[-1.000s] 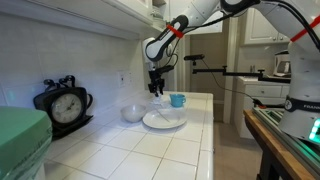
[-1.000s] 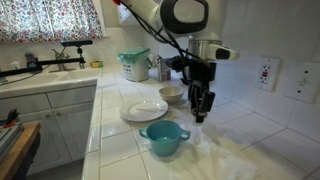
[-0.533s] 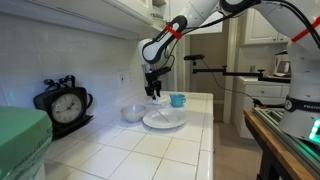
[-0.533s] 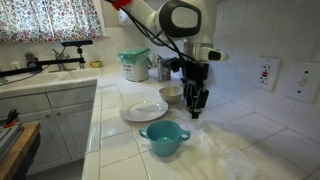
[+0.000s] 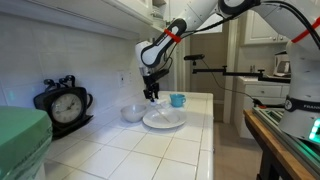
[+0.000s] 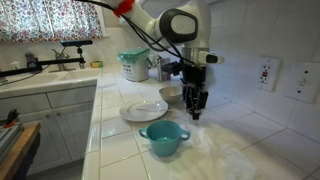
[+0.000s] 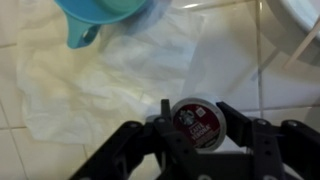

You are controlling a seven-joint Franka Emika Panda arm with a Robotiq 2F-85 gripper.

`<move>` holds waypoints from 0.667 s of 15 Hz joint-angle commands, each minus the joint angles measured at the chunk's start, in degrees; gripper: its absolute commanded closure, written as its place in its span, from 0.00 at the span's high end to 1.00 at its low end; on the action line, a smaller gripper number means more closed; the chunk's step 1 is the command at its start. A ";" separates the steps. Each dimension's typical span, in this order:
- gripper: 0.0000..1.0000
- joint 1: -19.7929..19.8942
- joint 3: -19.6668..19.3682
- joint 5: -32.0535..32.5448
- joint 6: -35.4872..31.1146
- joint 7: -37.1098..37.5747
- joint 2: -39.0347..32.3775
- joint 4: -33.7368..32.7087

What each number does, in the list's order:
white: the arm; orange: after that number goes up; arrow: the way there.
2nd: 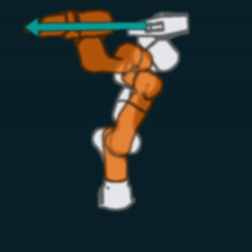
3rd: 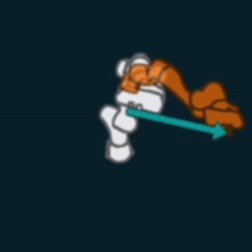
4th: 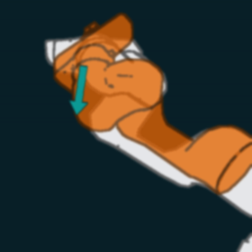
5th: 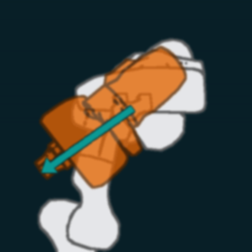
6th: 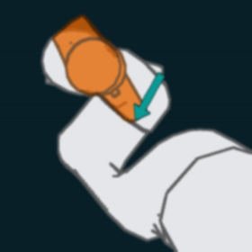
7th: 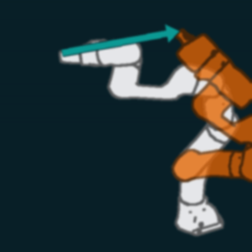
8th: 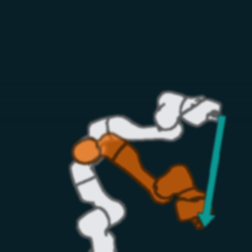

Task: Remove the container from the blue cup and put it on the countertop

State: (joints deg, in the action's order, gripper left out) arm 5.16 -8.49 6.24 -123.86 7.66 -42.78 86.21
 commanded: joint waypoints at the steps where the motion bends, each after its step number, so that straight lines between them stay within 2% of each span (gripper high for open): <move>1: 0.24 -0.39 -0.03 1.30 -0.30 -1.36 -0.87 -1.24; 2: 0.32 -0.58 -0.06 1.43 -0.69 -1.25 -0.76 -0.96; 3: 0.74 -0.67 0.03 1.39 -0.72 -1.32 -0.62 -0.74; 5: 0.81 -0.90 0.10 1.44 -0.99 -1.39 -0.33 -0.21; 7: 0.96 -1.12 0.08 1.60 -1.27 -1.38 -0.05 0.27; 10: 1.00 -1.44 0.11 1.89 -1.47 -1.59 0.75 1.24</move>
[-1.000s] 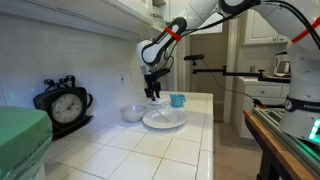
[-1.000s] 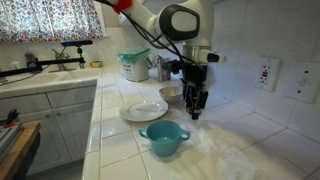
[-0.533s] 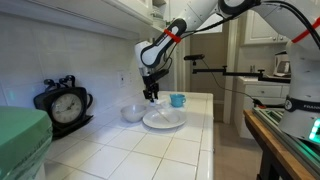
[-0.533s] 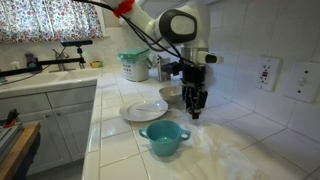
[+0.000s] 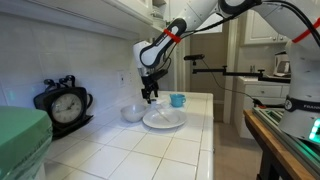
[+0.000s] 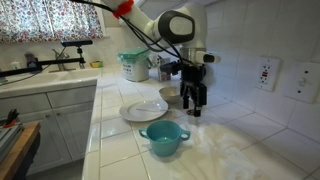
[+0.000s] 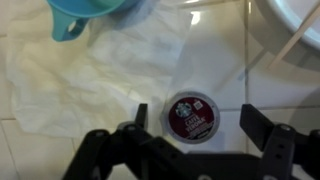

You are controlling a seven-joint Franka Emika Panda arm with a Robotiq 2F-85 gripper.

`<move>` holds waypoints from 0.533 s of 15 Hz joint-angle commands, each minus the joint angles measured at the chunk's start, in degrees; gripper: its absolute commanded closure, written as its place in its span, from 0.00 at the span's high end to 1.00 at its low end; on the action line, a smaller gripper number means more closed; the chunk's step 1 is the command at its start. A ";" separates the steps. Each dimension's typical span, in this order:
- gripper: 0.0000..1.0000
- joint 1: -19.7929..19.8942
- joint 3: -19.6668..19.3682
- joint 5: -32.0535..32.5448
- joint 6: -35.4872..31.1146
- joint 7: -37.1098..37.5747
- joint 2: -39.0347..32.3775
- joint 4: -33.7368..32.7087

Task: Remove the container from the blue cup and put it on the countertop

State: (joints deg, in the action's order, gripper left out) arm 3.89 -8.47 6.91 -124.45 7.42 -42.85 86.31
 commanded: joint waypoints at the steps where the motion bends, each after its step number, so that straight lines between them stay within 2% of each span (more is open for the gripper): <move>1: 1.00 -0.22 0.22 1.16 -0.75 -1.42 1.44 1.80; 5: 1.00 -0.70 0.17 0.97 -1.64 -0.61 4.31 5.33; 8: 1.00 -0.71 0.54 0.47 -5.43 -0.52 8.94 11.27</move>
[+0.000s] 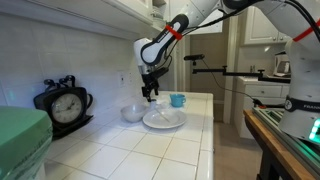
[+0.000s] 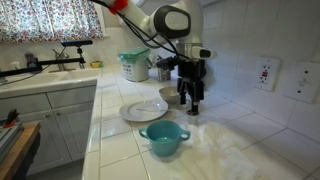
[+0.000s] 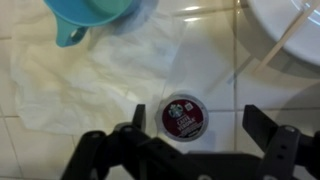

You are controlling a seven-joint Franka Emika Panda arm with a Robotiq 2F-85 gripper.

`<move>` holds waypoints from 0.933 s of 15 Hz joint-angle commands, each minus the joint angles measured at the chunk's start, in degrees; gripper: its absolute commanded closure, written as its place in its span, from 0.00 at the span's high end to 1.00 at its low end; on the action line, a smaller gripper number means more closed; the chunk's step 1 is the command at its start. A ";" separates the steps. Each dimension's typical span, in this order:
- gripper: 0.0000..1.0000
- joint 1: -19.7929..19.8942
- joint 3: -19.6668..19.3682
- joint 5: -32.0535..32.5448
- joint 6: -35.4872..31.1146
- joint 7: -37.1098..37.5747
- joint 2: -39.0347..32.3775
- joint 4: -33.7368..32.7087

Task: Remove the container from the blue cup and put it on the countertop

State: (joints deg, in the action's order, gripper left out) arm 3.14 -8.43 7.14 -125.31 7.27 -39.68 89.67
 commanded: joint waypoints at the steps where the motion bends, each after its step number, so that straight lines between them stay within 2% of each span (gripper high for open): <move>1: 1.00 -0.11 0.50 0.41 -6.15 -0.30 7.40 10.25; 7: 1.00 0.11 0.56 0.14 -19.09 -0.25 20.06 28.66; 10: 1.00 0.27 0.78 -0.13 -21.69 -1.38 29.17 38.38; 11: 1.00 -0.01 0.61 0.57 -21.53 -1.04 33.11 41.34; 14: 1.00 0.15 1.53 0.42 -13.20 -1.67 44.08 46.50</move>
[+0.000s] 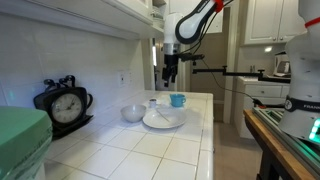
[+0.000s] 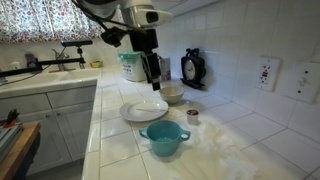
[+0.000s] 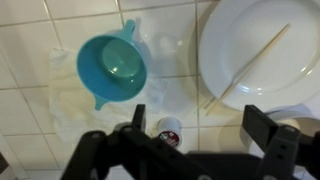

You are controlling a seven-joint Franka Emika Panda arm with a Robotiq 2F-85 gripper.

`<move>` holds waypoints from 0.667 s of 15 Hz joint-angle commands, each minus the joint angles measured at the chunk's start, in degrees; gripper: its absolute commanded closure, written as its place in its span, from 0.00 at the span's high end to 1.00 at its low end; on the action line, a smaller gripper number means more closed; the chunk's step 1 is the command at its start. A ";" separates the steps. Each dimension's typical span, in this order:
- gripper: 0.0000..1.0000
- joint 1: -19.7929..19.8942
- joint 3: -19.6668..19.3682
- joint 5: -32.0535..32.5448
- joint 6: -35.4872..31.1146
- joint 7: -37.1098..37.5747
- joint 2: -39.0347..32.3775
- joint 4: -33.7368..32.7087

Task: Remove the container from the blue cup and put it on the countertop

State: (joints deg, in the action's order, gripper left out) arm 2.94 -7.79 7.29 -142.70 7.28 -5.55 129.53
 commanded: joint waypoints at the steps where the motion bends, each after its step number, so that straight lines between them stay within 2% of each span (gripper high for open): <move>1: 1.00 0.49 1.31 0.28 8.11 -1.41 13.21 7.20; 2: 1.00 0.58 1.84 -0.03 14.20 -1.65 15.66 6.84; 5: 1.00 0.91 2.86 -0.26 25.50 -1.35 20.49 5.03; 6: 1.00 1.02 2.96 -0.25 22.32 -0.58 19.14 5.06; 8: 1.00 1.04 3.11 -0.27 25.13 -0.60 21.02 5.05; 10: 1.00 1.06 3.10 -0.26 25.26 -0.59 20.62 5.06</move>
State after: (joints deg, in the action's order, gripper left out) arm 3.10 -5.53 7.29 -117.52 6.92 15.09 134.67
